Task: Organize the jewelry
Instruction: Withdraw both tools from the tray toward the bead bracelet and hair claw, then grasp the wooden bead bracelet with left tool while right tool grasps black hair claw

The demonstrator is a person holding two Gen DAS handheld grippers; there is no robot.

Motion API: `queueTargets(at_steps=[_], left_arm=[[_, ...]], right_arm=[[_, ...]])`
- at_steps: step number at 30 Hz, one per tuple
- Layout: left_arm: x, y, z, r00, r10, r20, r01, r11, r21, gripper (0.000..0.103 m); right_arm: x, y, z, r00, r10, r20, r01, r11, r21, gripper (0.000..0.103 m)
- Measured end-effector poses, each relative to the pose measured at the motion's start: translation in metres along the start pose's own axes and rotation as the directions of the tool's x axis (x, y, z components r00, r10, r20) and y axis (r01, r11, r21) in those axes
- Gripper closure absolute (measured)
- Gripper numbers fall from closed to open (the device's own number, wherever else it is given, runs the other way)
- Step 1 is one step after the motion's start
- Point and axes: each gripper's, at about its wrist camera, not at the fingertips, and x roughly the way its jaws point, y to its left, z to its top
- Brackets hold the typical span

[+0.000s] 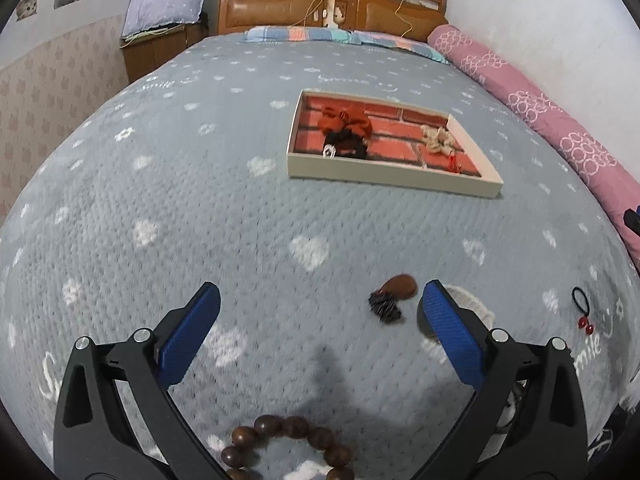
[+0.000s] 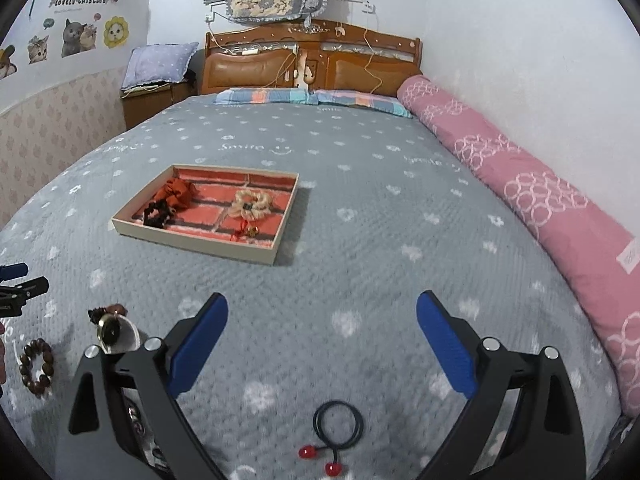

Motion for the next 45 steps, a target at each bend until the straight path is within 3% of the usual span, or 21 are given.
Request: queueTargets(at_steps=[8,17,24,32,45], left_arm=[[-0.004,0.016,-0.009,1.0,0.013,0.002,-0.013,1.0,-0.021,0.005],[-0.012,0.033,-0.025,1.0,0.028,0.01,-0.028,0.999,-0.037,0.005],[-0.012,0.044,-0.043,0.999,0.044,0.009,-0.044,0.999,-0.016,0.005],[-0.021,0.072,-0.066,0.998,0.055,0.015,-0.054,0.997,-0.056,0.005],[-0.019,0.078,-0.107,0.999,0.036,-0.01,-0.036,0.998,-0.056,0.005]], right_arm=[[0.004,-0.013,-0.027,0.999,-0.001,-0.032,0.003,0.997,0.076,0.01],[-0.002,-0.009,-0.049,0.999,-0.022,-0.037,0.025,0.996,0.087,0.01],[-0.005,0.008,-0.065,0.998,-0.048,-0.049,0.051,0.997,0.054,0.01],[-0.017,0.026,-0.083,0.997,-0.061,-0.039,0.063,0.996,0.061,0.01],[-0.02,0.083,-0.113,0.998,-0.003,-0.062,0.005,0.999,0.032,0.01]])
